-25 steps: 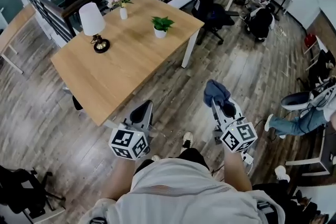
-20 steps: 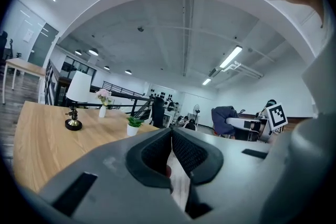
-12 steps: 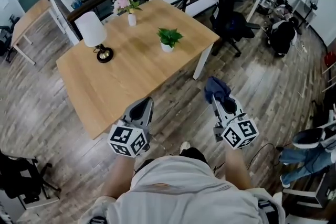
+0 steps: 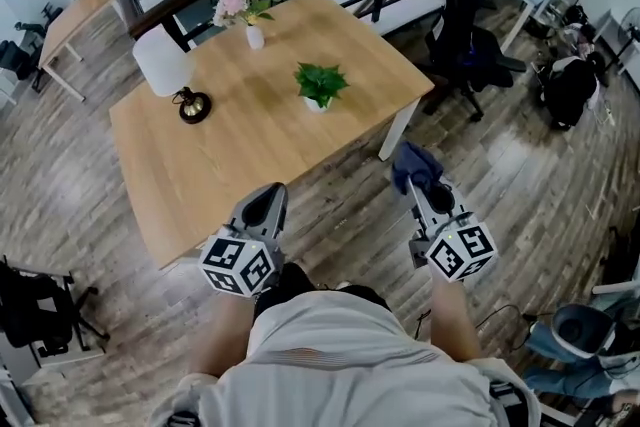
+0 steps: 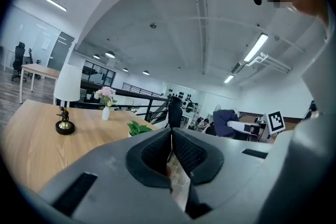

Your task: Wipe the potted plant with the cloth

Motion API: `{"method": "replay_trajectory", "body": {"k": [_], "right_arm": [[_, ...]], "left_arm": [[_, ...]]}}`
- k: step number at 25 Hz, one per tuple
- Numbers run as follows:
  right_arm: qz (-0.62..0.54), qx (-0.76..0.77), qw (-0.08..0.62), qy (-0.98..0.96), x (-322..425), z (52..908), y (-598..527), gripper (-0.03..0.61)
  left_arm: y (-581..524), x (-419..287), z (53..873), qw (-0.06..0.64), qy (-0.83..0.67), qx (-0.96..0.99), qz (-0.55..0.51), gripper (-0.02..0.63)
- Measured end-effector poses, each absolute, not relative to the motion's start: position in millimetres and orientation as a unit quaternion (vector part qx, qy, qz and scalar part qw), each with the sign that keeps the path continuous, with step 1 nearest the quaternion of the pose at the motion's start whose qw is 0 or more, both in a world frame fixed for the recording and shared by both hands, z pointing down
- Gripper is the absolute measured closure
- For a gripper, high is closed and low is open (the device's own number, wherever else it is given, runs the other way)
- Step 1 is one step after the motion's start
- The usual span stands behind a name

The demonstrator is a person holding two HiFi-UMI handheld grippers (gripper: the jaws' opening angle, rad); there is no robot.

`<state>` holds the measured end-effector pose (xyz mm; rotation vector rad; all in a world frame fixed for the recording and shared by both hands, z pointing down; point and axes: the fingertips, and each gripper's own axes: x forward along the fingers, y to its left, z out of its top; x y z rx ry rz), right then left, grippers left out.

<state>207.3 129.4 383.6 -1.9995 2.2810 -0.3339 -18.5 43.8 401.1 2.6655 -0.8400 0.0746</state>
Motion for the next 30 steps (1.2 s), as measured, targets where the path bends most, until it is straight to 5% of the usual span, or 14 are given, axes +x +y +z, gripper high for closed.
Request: {"method": "replay_trajectory", "body": {"k": [15, 30], "right_arm": [[-0.112, -0.638, 0.01, 0.762, 244.8, 384.4, -62.7, 0.425], [-0.156, -0.541, -0.064, 0.824, 227.2, 425.6, -203.3, 0.425]], "left_arm": [[-136.7, 26.7, 431.1, 0.211, -0.303, 0.929, 0.01, 0.595], [-218.0, 50.6, 540.3, 0.4, -0.319, 0.859, 0.017, 0.594]]}}
